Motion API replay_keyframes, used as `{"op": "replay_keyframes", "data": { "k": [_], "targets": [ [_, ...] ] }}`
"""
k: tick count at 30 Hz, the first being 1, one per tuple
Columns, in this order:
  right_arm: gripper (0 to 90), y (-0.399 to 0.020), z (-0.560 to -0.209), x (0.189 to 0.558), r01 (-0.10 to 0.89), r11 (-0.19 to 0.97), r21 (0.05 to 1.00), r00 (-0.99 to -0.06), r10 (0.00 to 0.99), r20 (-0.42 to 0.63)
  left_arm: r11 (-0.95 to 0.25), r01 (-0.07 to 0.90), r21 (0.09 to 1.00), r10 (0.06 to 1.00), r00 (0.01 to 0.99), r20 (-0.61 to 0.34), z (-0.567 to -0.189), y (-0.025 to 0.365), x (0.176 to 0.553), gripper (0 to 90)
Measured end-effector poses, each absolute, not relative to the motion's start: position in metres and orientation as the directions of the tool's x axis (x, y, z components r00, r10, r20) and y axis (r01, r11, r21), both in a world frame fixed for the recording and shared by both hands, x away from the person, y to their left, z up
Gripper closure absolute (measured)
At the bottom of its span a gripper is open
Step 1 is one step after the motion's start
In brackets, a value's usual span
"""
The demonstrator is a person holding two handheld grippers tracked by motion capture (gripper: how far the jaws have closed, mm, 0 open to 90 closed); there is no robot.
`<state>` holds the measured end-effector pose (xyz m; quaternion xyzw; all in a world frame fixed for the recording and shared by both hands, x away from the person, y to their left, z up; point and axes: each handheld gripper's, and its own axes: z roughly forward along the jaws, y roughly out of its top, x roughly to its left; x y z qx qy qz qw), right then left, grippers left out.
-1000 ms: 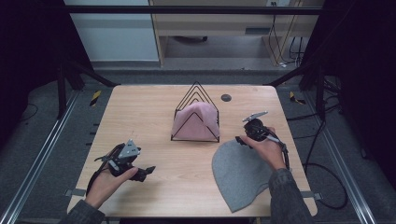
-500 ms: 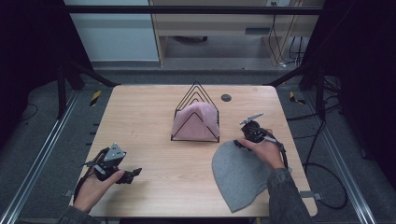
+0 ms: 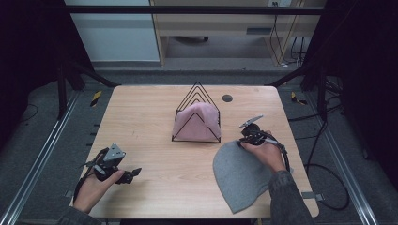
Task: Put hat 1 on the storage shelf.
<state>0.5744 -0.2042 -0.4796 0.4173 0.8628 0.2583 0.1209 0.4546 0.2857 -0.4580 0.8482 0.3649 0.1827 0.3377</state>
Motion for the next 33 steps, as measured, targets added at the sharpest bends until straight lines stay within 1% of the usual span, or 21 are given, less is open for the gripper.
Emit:
{"op": "replay_keyframes", "data": {
  "k": [2, 6, 13, 21, 33],
  "targets": [
    [83.0, -0.205, -0.479, 0.571, 0.646, 0.526, 0.552, -0.637, 0.771, 0.011, -0.505, 0.502, 0.702, 0.745, 0.665, 0.061, -0.459, 0.287, 0.456, 9.9],
    [83.8, -0.206, -0.474, 0.563, 0.642, 0.517, 0.566, -0.641, 0.767, 0.025, -0.498, 0.510, 0.701, 0.750, 0.659, 0.053, -0.461, 0.288, 0.457, 9.8],
    [83.9, -0.209, -0.441, 0.536, 0.564, 0.533, 0.631, -0.680, 0.733, -0.011, -0.496, 0.527, 0.690, 0.761, 0.647, 0.053, -0.464, 0.291, 0.460, 9.6],
    [84.1, -0.215, -0.397, 0.506, 0.472, 0.493, 0.731, -0.702, 0.711, -0.026, -0.496, 0.536, 0.683, 0.760, 0.648, 0.044, -0.467, 0.291, 0.463, 8.5],
    [84.3, -0.196, -0.358, 0.479, 0.349, 0.499, 0.793, -0.754, 0.652, -0.078, -0.495, 0.541, 0.680, 0.758, 0.651, 0.035, -0.469, 0.291, 0.463, 8.1]
  ]
}}
